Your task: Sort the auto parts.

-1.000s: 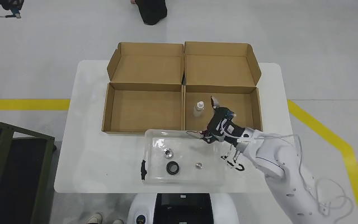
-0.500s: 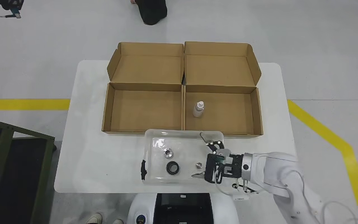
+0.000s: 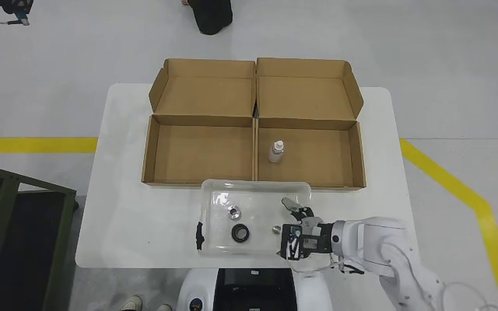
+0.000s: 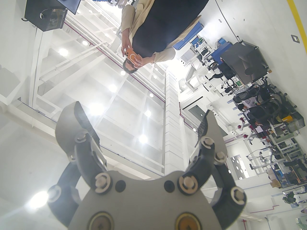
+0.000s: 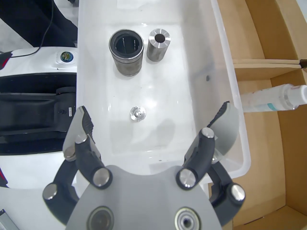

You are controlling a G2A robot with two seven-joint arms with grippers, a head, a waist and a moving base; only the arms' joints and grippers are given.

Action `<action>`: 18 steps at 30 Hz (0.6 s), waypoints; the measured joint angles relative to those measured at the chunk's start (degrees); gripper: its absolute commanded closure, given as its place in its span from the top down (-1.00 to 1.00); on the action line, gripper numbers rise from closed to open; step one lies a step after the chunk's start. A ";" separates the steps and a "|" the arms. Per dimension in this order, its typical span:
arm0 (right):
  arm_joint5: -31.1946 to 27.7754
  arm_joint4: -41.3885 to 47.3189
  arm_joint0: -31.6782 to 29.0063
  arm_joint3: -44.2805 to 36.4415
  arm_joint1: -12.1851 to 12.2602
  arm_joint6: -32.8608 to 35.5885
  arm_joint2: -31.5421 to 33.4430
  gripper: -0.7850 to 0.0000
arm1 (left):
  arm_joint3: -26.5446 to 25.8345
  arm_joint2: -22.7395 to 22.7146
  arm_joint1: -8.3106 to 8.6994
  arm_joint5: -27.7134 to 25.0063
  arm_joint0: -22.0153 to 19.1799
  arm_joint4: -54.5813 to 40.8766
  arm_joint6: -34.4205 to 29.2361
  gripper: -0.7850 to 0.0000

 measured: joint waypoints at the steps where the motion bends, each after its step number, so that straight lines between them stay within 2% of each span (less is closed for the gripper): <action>1: 0.24 -0.61 -0.02 -0.17 0.02 0.35 -0.50 0.97 | 0.00 0.00 0.00 0.00 0.00 0.00 0.00 1.00; 6: 1.81 -2.32 0.40 -0.02 0.01 1.69 -2.63 0.82 | 0.00 0.00 0.00 0.00 0.00 0.00 0.00 1.00; 10: 3.41 -3.39 1.18 0.43 -0.08 3.28 -4.38 0.62 | 0.00 0.00 0.00 0.00 0.00 0.00 0.00 1.00; 18: 4.10 -4.28 3.31 2.43 -0.21 5.46 -7.12 0.46 | 0.00 0.00 0.00 0.00 0.00 0.00 0.00 1.00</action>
